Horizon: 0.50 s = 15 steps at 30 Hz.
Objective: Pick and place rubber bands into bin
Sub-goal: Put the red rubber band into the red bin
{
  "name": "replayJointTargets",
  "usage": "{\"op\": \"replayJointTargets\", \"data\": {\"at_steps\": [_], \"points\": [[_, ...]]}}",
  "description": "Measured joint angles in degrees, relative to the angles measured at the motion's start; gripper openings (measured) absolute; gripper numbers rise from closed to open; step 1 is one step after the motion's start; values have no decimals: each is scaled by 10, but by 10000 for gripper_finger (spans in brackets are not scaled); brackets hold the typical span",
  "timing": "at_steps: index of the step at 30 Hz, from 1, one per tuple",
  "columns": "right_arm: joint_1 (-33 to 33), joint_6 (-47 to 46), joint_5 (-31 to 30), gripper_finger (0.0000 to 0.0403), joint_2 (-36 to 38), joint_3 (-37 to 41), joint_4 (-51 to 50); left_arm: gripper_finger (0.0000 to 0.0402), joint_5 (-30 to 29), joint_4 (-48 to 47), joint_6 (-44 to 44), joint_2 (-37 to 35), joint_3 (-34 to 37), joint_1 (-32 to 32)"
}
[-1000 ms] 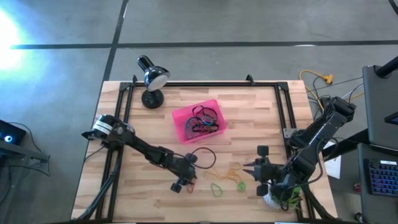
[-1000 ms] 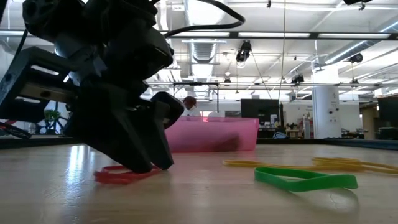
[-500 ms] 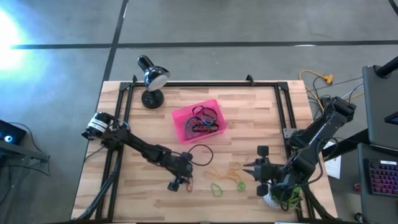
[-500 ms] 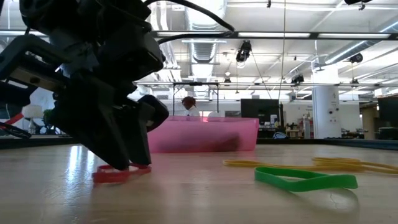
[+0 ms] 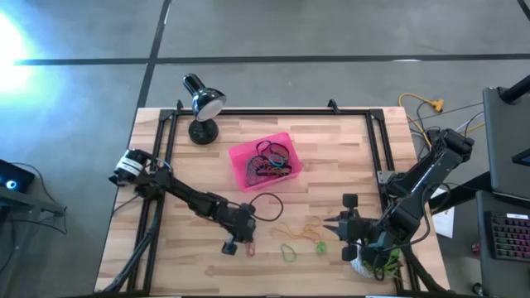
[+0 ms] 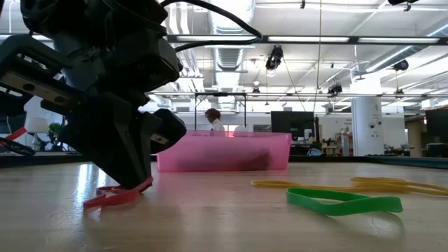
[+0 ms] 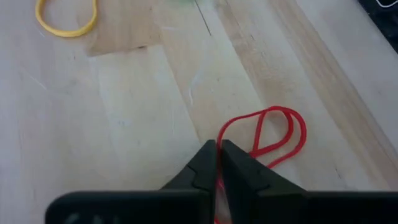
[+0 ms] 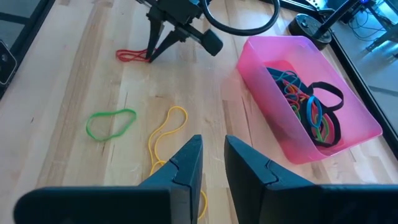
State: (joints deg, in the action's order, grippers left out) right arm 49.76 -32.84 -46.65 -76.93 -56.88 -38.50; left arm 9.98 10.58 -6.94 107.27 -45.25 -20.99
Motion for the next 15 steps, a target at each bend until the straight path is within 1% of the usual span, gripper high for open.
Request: {"op": "replayJointTargets", "data": {"at_steps": [4, 8, 12, 15], "points": [[0, 0, 0, 57, 0, 0, 0, 1, -3, -1, 2, -8, -5, 0], [0, 0, 0, 57, 0, 0, 0, 1, -13, -4, 22, -41, -9, 0], [0, 0, 0, 57, 0, 0, 0, 0, -62, -27, 61, -92, -7, 0], [0, 0, 0, 57, 0, 0, -1, 0, -118, -15, 97, -144, -7, 0]]}}
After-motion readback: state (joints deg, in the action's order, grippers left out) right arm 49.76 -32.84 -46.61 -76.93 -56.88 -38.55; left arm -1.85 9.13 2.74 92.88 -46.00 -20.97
